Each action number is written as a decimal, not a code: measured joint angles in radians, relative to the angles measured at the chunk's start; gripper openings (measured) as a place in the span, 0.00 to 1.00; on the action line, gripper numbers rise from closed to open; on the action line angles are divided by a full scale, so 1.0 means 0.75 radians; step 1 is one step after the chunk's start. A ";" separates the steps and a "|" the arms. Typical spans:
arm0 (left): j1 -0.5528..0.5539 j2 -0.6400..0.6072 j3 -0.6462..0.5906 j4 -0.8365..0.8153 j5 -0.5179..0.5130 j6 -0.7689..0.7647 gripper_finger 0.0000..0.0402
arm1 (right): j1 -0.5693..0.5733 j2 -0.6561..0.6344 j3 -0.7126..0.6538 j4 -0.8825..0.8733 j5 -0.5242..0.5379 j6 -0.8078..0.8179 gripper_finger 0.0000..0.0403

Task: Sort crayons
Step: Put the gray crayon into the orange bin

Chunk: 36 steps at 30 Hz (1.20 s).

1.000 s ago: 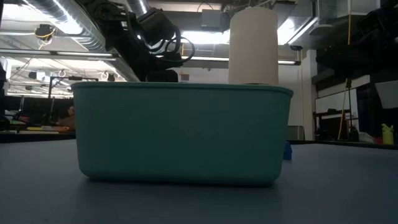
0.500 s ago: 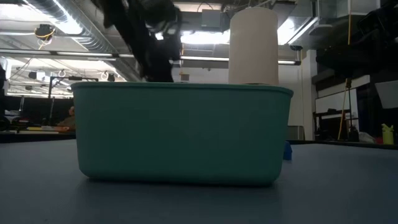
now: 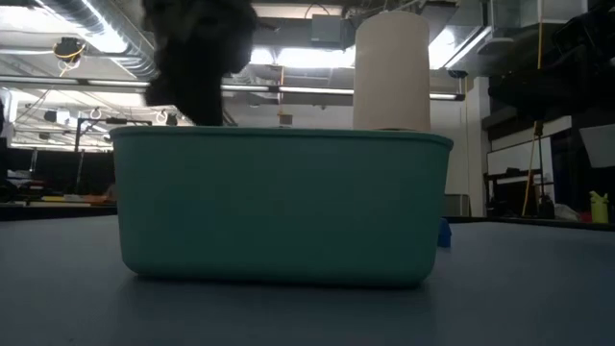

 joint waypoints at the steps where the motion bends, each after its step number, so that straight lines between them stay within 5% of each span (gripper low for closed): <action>1: -0.032 0.000 -0.021 0.004 -0.011 -0.070 0.21 | 0.000 0.000 0.000 0.000 0.000 0.000 0.31; 12: -0.278 0.001 -0.303 0.250 -0.122 -0.633 0.21 | -0.001 0.000 0.000 0.000 0.001 0.000 0.31; 21: -0.285 0.019 -0.457 0.627 -0.190 -0.673 0.21 | -0.001 0.000 0.000 0.000 0.000 0.000 0.31; 36: -0.250 0.179 -0.458 0.803 -0.287 -0.662 0.21 | 0.000 0.001 0.000 0.001 0.001 0.000 0.31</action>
